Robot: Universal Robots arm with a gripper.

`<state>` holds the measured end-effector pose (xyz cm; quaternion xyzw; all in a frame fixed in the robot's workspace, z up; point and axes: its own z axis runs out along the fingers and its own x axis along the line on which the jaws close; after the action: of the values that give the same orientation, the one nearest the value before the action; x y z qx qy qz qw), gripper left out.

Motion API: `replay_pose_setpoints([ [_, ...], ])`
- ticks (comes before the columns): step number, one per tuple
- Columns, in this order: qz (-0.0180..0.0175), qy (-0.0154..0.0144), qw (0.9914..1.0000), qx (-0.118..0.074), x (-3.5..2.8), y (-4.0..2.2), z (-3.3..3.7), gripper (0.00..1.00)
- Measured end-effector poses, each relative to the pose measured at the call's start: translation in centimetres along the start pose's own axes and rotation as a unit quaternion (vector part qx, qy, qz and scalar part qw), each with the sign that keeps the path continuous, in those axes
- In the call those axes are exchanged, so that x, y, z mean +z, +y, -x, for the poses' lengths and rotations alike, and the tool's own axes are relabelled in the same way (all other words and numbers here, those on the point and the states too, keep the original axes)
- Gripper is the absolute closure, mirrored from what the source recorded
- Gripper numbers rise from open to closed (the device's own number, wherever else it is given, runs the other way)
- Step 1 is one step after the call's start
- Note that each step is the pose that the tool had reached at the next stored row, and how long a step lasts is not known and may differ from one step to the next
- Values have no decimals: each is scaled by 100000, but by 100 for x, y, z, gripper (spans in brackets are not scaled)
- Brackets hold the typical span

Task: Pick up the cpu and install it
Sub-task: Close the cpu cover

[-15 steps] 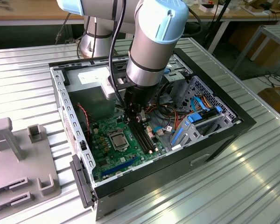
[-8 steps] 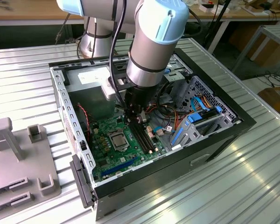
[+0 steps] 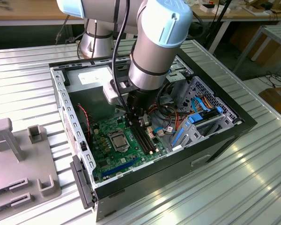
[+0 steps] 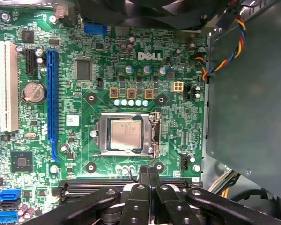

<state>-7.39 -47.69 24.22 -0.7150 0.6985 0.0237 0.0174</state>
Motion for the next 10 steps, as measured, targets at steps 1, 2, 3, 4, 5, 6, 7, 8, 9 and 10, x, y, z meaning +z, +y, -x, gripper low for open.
replay_pose_setpoints([
  [1, 0, 5, 100000, -23, -1, 1, -16, 89],
  [2, 1, 4, 100000, -47, -2, 1, -36, 89],
  [3, 1, 1, 100000, -66, -3, 1, -51, 89],
  [4, 5, 5, 100000, -83, -4, 2, -64, 89],
  [5, 5, 2, 100000, -95, -4, 2, -73, 89],
  [6, 6, 6, 100000, -105, -5, 2, -82, 89],
  [7, 5, 6, 100000, -106, -5, 3, -86, 89],
  [8, 5, 3, 100000, -111, -5, 3, -91, 89],
  [9, 6, 6, 100000, -119, -5, 2, -96, 89],
  [10, 4, 3, 100000, -114, -4, 3, -99, 89],
])
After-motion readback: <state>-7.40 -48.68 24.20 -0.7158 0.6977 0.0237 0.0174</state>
